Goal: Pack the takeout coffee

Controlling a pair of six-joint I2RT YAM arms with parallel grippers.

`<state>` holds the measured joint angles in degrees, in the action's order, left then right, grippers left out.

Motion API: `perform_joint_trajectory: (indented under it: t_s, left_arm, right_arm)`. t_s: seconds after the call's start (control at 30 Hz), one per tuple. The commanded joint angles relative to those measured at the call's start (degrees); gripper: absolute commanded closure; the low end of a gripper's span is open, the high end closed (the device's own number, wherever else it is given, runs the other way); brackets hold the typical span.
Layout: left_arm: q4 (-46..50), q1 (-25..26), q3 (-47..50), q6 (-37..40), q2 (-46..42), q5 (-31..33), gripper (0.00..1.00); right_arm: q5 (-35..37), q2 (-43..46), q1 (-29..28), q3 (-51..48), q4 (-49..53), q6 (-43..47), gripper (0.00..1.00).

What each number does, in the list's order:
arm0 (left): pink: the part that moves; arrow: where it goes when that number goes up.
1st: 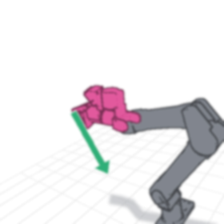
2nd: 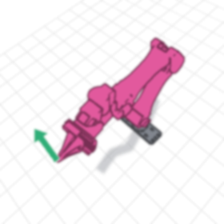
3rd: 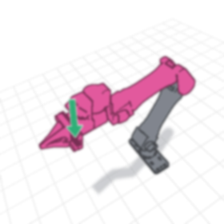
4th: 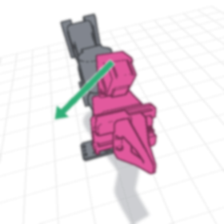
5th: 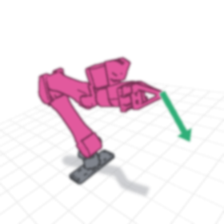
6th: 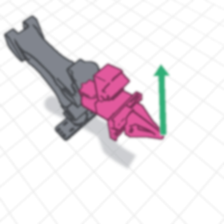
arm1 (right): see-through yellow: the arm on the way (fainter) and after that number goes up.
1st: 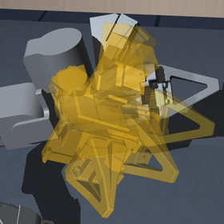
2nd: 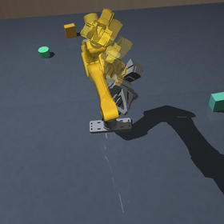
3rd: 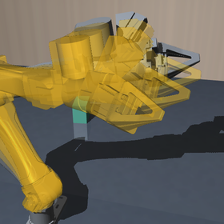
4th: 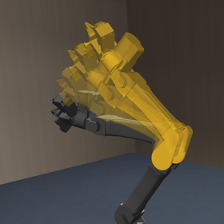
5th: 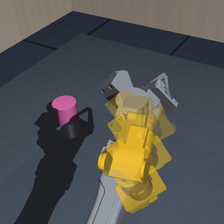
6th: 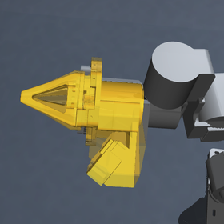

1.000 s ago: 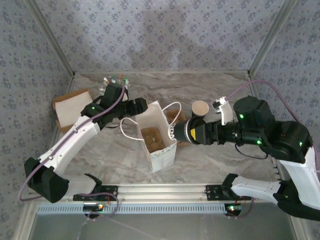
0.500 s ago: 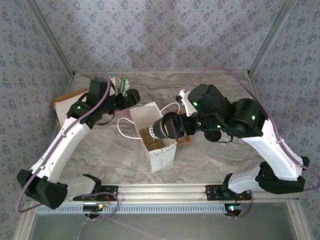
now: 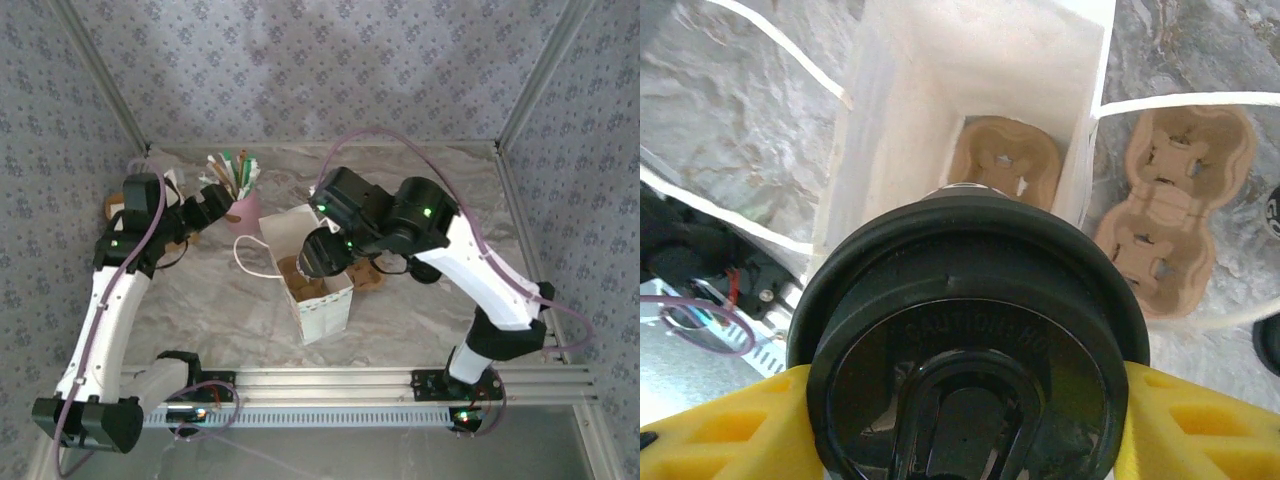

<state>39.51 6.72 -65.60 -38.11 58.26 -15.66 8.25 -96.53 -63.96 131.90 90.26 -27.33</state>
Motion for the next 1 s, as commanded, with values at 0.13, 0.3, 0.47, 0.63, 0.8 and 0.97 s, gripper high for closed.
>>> perform_joint_trajectory:
  t_s: [0.13, 0.3, 0.47, 0.63, 0.8, 0.97]
  left_arm:
    - [0.52, -0.82, 5.79, 1.01, -1.98, -2.58, 0.15]
    - [0.4, -0.84, 8.63, 1.03, -2.54, -3.22, 0.16]
    - [0.11, -0.86, 10.38, 1.02, -3.02, -3.68, 0.17]
    - [-0.31, -0.82, 11.42, 0.84, -2.93, -4.34, 0.18]
    - [-0.34, -0.83, 11.73, 0.88, -2.71, -4.64, 0.18]
    - [-1.92, -0.81, 12.03, 0.79, -2.37, -4.82, 0.18]
  right_arm:
    - [5.19, -7.13, -2.43, 8.78, 10.74, 3.16, 0.36]
    - [4.75, -10.49, -2.99, 10.88, 12.41, 4.0, 0.35]
    - [3.48, -11.31, -2.58, 10.25, 12.44, 4.11, 0.35]
    - [3.0, -11.35, -1.95, 7.69, 12.44, 4.02, 0.35]
    - [2.09, -11.49, -1.78, 5.65, 12.5, 3.96, 0.35]
    - [0.73, -11.67, -1.86, 3.21, 12.45, 4.41, 0.35]
